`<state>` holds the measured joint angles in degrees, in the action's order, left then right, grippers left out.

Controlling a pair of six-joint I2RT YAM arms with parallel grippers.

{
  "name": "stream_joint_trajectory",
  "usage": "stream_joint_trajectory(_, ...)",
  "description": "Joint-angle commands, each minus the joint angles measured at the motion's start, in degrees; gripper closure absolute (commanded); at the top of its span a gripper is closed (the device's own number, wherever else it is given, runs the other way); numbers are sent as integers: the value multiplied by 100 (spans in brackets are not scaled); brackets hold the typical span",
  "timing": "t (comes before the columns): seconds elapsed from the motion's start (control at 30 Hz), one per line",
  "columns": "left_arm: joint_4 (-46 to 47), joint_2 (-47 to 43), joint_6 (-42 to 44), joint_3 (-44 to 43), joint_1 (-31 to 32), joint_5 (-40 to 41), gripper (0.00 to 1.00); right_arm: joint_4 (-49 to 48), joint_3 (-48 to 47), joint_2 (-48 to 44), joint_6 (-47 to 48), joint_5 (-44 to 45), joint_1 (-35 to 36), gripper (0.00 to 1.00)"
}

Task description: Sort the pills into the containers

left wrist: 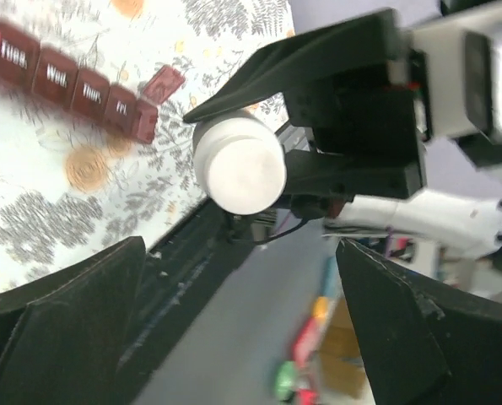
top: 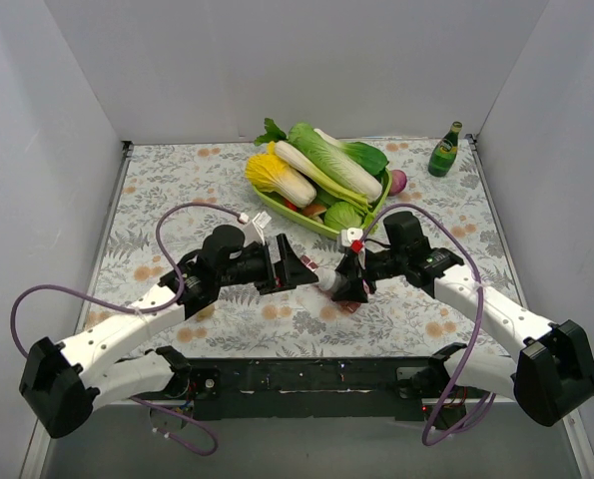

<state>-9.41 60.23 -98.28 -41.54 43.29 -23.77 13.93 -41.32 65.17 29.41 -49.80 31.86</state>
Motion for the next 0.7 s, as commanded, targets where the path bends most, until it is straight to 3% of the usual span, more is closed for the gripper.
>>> stream_joint_trajectory(0.0,-272,-677,2932,-232,-13,-399,2,372,-122,-83,486,-1021,-39,97)
stream_joint_trajectory(0.07,-97,-828,3916,-31,-13,-776,2,496,-174,-48,618,-1145,-39,97)
stream_joint_trajectory(0.3,510,-478,5299,-55,4,-1534,2,663,-262,49,698,-1357,-39,96)
stream_joint_trajectory(0.47,756,84,5688,-293,188,-1552,2,567,-201,66,610,-1427,-39,96)
stream_joint_trajectory(0.67,712,428,5776,-539,514,-1184,8,426,-175,93,417,-1357,-39,96)
